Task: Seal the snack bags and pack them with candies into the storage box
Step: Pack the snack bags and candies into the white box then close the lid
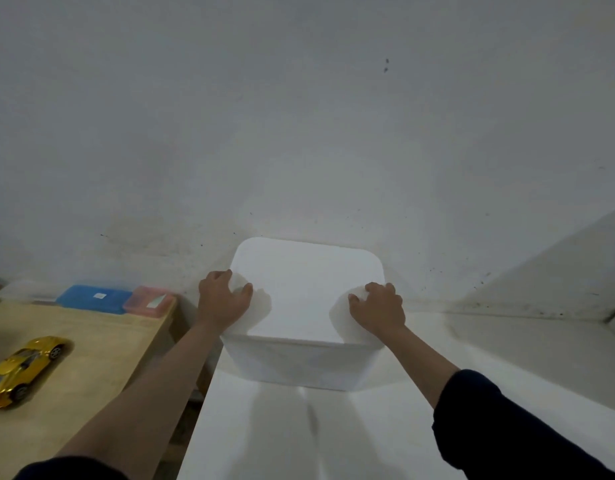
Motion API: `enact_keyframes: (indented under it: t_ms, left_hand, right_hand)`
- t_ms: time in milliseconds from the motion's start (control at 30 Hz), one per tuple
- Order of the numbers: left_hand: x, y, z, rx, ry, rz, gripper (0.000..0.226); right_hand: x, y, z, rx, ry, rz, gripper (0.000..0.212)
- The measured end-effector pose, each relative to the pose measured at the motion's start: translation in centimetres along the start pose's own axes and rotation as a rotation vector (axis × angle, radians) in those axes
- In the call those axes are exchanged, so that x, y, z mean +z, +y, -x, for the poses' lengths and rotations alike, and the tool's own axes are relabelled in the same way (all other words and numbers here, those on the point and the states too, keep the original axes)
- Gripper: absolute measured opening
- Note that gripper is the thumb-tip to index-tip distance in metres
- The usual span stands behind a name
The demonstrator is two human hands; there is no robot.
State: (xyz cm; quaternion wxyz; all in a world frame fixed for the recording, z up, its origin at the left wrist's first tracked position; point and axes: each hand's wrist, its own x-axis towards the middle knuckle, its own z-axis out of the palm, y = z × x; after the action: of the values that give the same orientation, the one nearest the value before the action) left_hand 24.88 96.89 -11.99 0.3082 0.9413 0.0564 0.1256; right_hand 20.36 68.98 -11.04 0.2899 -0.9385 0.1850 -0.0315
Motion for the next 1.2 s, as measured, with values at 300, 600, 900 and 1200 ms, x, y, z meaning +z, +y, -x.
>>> enact_keyframes:
  t_ms: [300, 600, 900, 1200]
  left_hand:
    - [0.4, -1.1, -0.4, 0.054, -0.125, -0.124, 0.044]
    - [1.3, -1.2, -0.8, 0.076, -0.362, -0.340, 0.078]
    - [1.6, -0.9, -0.5, 0.119, -0.279, -0.465, 0.086]
    - [1.8, -0.6, -1.0, 0.283, -0.369, -0.604, 0.136]
  right_hand:
    - [1.8, 0.3, 1.2, -0.041, 0.025, 0.134, 0.050]
    - [3.0, 0.8, 2.6, -0.038, 0.166, 0.136, 0.052]
    - [3.5, 1.7, 2.9, -0.029, 0.268, -0.030, 0.045]
    - [3.2, 1.6, -0.8, -0.305, -0.074, 0.447, 0.099]
